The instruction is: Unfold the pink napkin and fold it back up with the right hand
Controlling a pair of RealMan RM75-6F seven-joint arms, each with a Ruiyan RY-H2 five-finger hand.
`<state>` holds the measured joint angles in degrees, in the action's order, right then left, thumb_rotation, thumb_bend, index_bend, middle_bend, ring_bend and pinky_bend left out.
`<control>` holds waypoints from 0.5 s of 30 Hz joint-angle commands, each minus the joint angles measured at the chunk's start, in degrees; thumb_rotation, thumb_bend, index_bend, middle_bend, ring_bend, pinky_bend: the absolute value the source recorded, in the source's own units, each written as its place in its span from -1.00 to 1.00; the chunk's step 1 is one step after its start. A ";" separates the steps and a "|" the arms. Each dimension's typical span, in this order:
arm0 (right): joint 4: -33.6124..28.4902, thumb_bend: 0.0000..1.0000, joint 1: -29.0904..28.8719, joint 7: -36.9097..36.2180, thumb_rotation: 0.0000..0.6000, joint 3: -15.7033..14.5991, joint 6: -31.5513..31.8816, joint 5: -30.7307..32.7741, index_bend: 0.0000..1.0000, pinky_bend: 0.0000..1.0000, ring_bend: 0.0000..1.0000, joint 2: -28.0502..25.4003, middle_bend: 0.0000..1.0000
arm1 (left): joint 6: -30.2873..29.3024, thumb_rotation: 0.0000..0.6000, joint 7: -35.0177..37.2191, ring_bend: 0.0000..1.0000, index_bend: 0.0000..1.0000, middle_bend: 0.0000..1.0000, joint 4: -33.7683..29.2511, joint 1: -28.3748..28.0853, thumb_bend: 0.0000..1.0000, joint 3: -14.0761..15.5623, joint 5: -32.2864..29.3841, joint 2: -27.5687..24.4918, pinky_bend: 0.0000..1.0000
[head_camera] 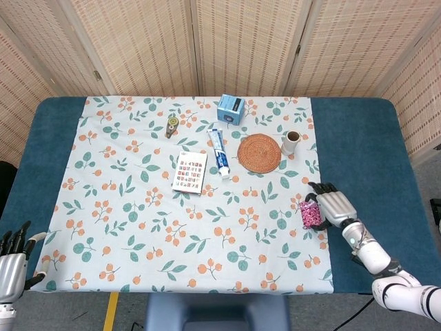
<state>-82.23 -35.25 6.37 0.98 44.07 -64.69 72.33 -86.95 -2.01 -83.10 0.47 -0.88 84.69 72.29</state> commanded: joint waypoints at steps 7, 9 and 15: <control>1.34 -0.56 0.63 -1.44 0.77 0.52 -0.39 -0.08 -0.48 -1.00 -1.00 1.69 -0.87 | 0.25 1.00 0.31 -0.76 -0.47 -0.90 0.35 -0.11 -0.15 -0.11 -0.25 -0.03 -1.00; 1.25 -0.56 0.77 -1.41 0.77 0.62 -0.25 0.04 -0.49 -1.00 -1.00 1.81 -0.87 | 0.24 1.00 0.49 -0.76 -0.47 -0.90 0.44 -0.13 -0.15 -0.09 -0.18 -0.02 -1.00; 0.20 -0.56 1.49 -1.20 0.76 0.99 0.50 1.01 -0.53 -1.00 -1.00 1.39 -0.87 | 0.35 1.00 0.92 -0.76 -0.47 -0.90 0.93 -0.17 -0.15 -0.12 -0.25 0.12 -1.00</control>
<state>-81.95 -33.84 5.11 1.94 44.51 -63.76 73.78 -86.61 -1.10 -82.17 0.30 -1.00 84.44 72.42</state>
